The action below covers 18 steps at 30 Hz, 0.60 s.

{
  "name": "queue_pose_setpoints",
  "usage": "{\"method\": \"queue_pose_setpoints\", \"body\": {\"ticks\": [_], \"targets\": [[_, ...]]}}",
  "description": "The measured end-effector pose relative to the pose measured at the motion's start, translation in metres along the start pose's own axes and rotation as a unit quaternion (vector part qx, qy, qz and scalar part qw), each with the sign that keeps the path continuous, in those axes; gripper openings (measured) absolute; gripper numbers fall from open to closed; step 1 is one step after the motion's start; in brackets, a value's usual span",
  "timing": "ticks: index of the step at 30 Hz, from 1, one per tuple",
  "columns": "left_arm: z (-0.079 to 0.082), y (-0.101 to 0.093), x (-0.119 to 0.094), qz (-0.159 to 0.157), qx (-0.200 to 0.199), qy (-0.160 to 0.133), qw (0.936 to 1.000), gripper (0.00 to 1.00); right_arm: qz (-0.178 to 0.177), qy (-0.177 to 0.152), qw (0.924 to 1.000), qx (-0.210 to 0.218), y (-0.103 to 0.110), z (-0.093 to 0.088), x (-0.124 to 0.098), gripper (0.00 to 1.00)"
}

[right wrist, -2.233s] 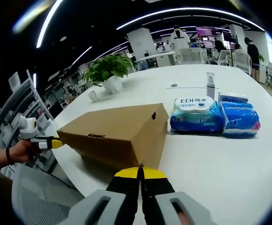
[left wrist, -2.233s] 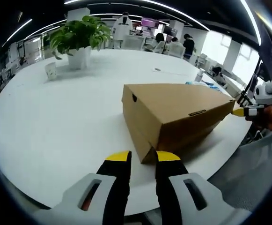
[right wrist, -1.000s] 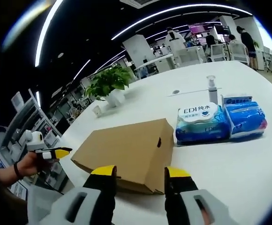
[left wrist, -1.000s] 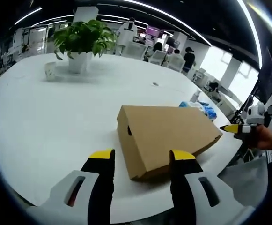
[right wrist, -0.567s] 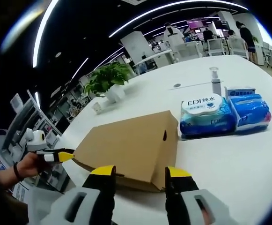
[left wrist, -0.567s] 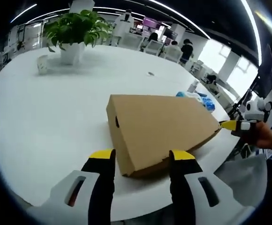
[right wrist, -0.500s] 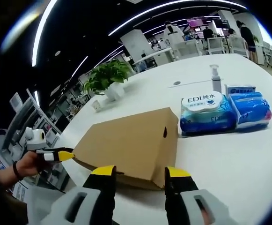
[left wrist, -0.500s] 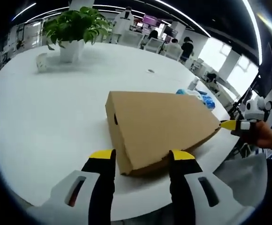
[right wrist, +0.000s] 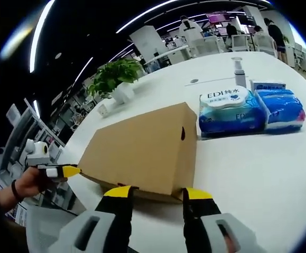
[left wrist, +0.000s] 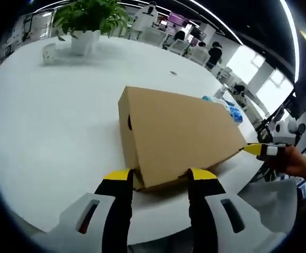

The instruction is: Operate the shoe box by opening the lid, removing the specified soft item, and placing it in the target area until the item is outside and the box remains undamaged.

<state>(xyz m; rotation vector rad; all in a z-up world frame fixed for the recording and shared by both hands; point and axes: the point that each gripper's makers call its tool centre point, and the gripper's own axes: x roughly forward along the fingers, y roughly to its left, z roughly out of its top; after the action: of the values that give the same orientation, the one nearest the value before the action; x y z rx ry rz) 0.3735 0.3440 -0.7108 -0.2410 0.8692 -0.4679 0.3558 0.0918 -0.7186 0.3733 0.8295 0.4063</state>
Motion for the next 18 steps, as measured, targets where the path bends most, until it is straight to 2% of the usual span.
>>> {"method": "queue_pose_setpoints", "body": {"ticks": [6,10,18], "targets": [[0.007,0.005,0.003,-0.002,0.002,-0.003,1.0,0.41,-0.005,0.001,0.9999,0.01,0.001,0.008,0.009,0.35],[0.022,0.015,0.01,-0.002,0.005,0.002,1.0,0.41,-0.008,0.008,0.9999,0.006,0.005,0.019,0.022,0.34],[0.052,0.023,0.026,0.01,0.014,0.001,0.9999,0.4,-0.017,0.008,0.9998,0.008,0.002,0.048,0.046,0.34]]}}
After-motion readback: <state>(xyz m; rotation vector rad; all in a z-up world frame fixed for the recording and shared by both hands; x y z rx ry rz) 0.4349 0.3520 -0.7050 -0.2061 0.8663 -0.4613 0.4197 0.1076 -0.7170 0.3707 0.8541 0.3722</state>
